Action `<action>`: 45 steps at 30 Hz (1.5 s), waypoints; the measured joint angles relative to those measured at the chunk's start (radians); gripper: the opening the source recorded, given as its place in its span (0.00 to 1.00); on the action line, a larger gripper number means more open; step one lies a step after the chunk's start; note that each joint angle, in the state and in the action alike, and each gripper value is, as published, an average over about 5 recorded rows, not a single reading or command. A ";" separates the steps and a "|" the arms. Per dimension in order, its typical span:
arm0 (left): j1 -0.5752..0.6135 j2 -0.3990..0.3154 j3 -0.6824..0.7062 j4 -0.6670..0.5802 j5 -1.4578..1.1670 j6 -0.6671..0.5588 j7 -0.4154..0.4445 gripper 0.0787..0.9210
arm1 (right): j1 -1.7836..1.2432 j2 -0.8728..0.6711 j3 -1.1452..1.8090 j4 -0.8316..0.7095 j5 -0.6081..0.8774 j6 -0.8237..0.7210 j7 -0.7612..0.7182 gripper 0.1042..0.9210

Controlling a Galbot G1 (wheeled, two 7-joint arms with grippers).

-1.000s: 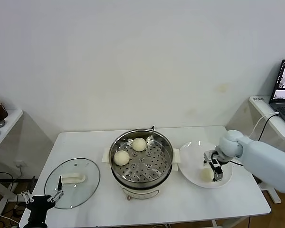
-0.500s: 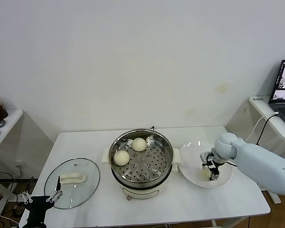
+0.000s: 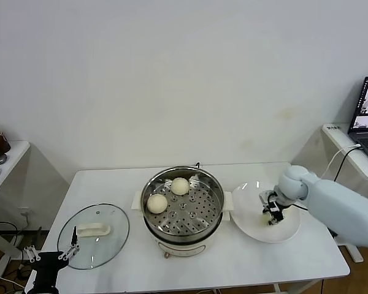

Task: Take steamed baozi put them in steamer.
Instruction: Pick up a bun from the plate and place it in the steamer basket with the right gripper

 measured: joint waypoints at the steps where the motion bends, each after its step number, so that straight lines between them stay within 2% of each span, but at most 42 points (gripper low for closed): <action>1: -0.002 0.001 0.002 0.000 -0.001 0.000 0.000 0.88 | 0.022 -0.001 -0.005 0.004 0.012 0.005 -0.009 0.39; 12: -0.019 0.008 0.008 -0.003 -0.014 0.001 0.001 0.88 | 0.362 0.058 -0.107 0.053 0.205 0.100 -0.081 0.40; 19: -0.025 0.008 0.007 0.000 -0.016 0.001 0.001 0.88 | 0.528 0.157 -0.228 0.124 0.323 0.185 -0.074 0.40; 25: -0.027 0.003 0.003 0.001 -0.016 0.003 0.001 0.88 | 0.581 0.264 -0.347 0.189 0.366 0.271 -0.038 0.40; 31: -0.032 -0.002 -0.002 0.003 -0.015 0.005 0.001 0.88 | 0.583 0.359 -0.435 0.217 0.339 0.374 0.008 0.41; 45: -0.033 -0.010 -0.017 0.016 -0.016 0.003 0.000 0.88 | 0.501 0.509 -0.500 0.173 0.130 0.556 0.084 0.42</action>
